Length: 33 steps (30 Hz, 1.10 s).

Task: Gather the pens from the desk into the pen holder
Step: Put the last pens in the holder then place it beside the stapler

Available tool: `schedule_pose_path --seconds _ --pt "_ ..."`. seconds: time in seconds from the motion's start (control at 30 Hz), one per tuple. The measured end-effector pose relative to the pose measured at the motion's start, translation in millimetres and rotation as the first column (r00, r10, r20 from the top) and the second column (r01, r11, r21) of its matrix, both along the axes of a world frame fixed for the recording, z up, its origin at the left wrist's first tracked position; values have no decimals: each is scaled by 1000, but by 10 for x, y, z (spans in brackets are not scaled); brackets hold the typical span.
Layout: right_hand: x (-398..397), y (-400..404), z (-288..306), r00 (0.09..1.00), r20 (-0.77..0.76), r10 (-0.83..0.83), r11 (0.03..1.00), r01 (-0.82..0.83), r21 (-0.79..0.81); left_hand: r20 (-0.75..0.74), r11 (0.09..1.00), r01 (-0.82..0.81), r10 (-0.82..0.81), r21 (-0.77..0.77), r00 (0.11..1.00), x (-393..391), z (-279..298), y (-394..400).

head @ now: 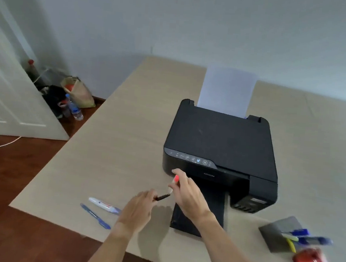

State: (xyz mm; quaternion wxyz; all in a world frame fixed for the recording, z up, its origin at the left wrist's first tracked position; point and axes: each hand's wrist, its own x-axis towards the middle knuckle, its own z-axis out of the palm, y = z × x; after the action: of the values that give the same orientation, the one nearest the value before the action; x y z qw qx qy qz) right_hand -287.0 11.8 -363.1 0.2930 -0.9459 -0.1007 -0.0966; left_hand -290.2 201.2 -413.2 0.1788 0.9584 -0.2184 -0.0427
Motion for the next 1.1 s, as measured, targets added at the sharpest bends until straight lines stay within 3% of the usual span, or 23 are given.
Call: schedule_pose_path --seconds 0.03,0.13,0.27,0.53,0.73,0.97,1.1 --pt "93 179 31 1000 -16 13 1000 -12 22 -9 998 -55 55 -42 998 47 44 215" --pt "268 570 8 987 127 102 994 -107 34 -19 980 -154 153 -126 988 98 82 691" --pt "470 852 -170 995 22 94 980 -97 174 -43 971 -175 170 -165 984 166 85 1019" --pt "1106 1623 -473 993 -85 78 976 -59 208 -128 923 -244 215 -299 968 908 4 1667" --pt "1535 2182 -810 986 -152 60 989 -38 144 -168 819 -368 327 -441 930 1524 -193 2027" --pt "1503 2649 -1186 966 -219 137 989 -144 -16 -225 865 -378 316 -331 922 1582 -573 2455" --pt "1546 2570 -1138 981 -176 80 996 -87 -32 -308 909 -323 238 -264 921 1577 -695 2465"
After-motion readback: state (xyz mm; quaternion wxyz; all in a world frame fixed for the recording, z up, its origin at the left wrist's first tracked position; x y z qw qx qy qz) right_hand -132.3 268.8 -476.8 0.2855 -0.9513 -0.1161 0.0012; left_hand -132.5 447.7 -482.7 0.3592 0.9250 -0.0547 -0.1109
